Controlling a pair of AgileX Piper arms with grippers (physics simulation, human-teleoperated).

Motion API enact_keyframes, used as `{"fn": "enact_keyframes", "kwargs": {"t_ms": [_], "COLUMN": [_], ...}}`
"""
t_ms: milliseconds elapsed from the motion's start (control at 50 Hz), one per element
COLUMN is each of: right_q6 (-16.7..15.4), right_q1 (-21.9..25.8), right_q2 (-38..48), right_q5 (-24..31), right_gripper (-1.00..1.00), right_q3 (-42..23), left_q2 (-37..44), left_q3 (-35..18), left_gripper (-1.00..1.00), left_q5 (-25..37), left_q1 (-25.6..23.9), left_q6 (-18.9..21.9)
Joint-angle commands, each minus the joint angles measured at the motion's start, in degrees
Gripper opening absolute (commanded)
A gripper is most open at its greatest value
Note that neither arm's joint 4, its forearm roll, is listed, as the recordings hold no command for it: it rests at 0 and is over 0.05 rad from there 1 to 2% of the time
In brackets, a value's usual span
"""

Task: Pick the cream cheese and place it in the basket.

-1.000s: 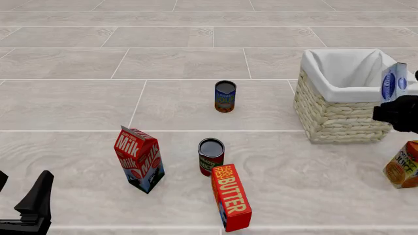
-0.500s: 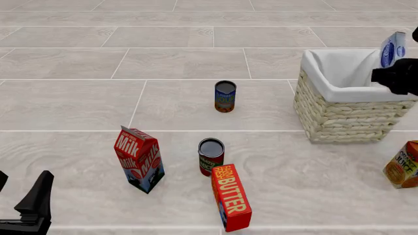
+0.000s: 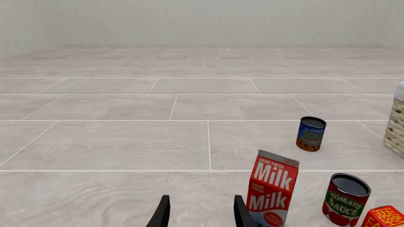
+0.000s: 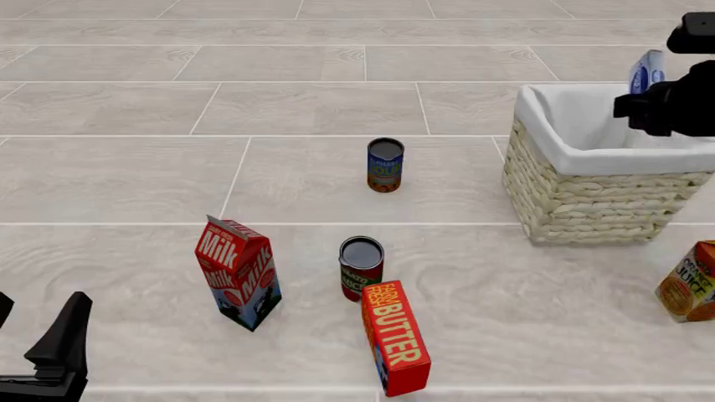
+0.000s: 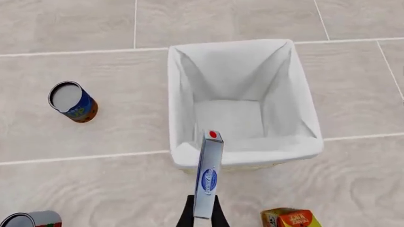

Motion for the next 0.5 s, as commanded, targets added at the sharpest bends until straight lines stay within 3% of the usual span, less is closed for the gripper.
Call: {"fn": "enact_keyframes", "kwargs": {"t_ms": [20, 160, 360, 500], "right_q6": [-0.02, -0.83, -5.38, -6.17], "right_q1": [-2.2, -3.61, -4.95, -4.73], "right_q2": [6.1, 9.49, 13.36, 16.35], "right_q5": [1.5, 2.37, 3.14, 5.35], "right_gripper": [-1.0, -1.0, -1.0, -1.0], "right_q3": [-5.92, -10.64, -13.21, -16.87], "left_q2": [0.0, 0.0, 0.0, 0.0], "left_q3": [0.0, 0.0, 0.0, 0.0], "left_gripper": [1.0, 1.0, 1.0, 1.0], "left_q5": [0.0, 0.0, 0.0, 0.0], "left_q1": [0.0, 0.0, 0.0, 0.0], "left_q6": [0.0, 0.0, 0.0, 0.0]}}
